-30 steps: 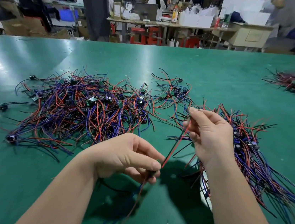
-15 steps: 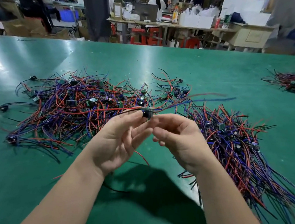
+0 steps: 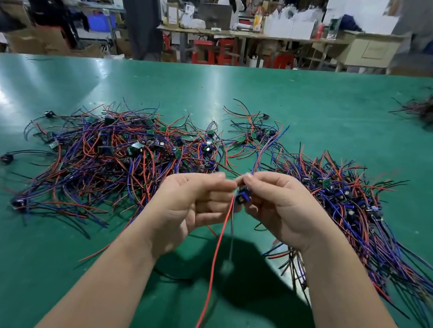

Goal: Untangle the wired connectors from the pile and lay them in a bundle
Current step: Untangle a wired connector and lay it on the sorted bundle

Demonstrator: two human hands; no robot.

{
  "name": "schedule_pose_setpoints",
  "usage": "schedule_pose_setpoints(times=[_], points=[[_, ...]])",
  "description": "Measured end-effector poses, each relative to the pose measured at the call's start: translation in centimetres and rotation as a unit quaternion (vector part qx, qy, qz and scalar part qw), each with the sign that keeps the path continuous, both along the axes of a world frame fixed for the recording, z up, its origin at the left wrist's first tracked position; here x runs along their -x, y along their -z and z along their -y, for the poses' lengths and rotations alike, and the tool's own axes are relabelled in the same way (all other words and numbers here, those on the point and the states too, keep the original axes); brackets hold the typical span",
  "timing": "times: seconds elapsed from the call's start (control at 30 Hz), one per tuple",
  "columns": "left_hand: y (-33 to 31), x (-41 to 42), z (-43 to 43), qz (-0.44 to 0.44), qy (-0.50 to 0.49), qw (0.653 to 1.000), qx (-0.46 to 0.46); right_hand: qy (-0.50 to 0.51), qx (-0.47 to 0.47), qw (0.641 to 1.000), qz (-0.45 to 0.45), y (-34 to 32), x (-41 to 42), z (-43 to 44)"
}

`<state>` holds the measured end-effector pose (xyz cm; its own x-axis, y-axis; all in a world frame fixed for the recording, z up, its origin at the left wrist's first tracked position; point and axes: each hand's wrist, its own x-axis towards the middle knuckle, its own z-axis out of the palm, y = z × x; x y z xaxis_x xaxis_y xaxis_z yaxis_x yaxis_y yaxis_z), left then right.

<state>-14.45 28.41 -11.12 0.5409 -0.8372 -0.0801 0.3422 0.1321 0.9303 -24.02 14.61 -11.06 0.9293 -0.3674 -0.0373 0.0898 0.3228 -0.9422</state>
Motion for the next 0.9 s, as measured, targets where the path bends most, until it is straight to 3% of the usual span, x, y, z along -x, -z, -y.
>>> schedule_pose_setpoints(times=[0.1,0.23,0.4,0.53,0.63,0.67,0.73,0.83,0.9], points=[[0.5,0.6,0.3,0.06,-0.021,0.996,-0.069,0.017,0.091,0.994,-0.058,0.5,0.1,0.4],[1.0,0.9,0.8,0.06,-0.039,0.99,-0.121,0.084,0.159,0.98,-0.087,0.7,-0.1,0.4],[0.6,0.3,-0.1,0.094,0.088,0.974,-0.185,0.262,0.07,0.962,-0.042,-0.2,0.3,1.5],[0.4,-0.1,-0.9,0.127,0.164,0.954,-0.216,0.324,-0.064,0.943,0.037,-0.3,0.3,1.5],[0.4,-0.4,-1.1,0.138,0.146,0.953,-0.226,0.407,-0.134,0.896,0.116,-0.9,0.6,2.6],[0.4,-0.5,-0.9,0.117,0.107,0.965,-0.21,0.434,-0.115,0.886,0.116,-1.0,0.8,3.2],[0.6,-0.7,-0.4,0.067,0.008,0.985,-0.159,0.423,0.002,0.903,0.075,-1.0,1.0,3.4],[0.8,-0.7,0.2,0.042,-0.086,0.99,-0.107,0.177,0.264,0.948,-0.008,0.2,0.6,1.7],[1.0,-0.5,0.4,0.046,-0.094,0.99,-0.095,0.038,0.38,0.924,-0.028,0.7,0.0,0.0]])
